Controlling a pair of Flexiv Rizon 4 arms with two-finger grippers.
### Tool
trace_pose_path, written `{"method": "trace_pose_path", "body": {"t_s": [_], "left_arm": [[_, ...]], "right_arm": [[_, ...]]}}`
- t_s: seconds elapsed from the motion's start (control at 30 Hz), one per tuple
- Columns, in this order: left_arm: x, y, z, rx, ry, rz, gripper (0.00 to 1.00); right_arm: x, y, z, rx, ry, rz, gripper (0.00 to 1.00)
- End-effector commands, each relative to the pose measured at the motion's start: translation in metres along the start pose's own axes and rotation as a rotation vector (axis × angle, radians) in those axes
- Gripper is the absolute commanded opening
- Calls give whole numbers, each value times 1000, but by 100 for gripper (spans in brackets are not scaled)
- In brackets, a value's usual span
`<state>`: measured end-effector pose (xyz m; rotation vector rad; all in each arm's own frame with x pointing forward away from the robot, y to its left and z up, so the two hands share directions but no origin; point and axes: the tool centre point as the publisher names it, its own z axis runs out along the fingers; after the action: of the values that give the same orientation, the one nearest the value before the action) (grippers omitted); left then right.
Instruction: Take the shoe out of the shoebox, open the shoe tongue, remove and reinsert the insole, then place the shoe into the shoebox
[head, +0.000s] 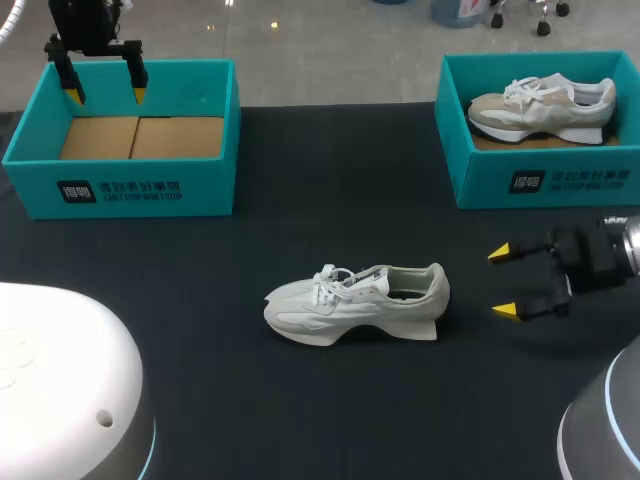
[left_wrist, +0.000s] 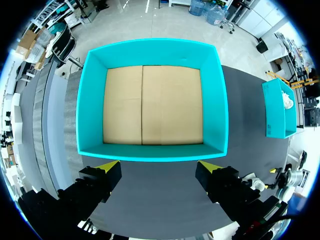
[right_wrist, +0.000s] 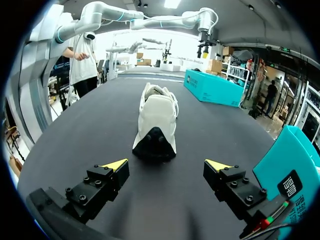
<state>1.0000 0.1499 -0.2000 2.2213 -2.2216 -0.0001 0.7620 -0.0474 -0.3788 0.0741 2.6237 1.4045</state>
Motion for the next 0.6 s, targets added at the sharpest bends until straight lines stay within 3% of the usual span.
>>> {"method": "trace_pose_path", "body": {"t_s": [0.03, 0.6], "left_arm": [[0, 0, 0, 0, 0, 0, 100], [0, 0, 0, 0, 0, 0, 100]], "right_arm": [[4, 2, 17, 32, -34, 51, 100], [12, 15, 69, -6, -30, 90, 100]]}}
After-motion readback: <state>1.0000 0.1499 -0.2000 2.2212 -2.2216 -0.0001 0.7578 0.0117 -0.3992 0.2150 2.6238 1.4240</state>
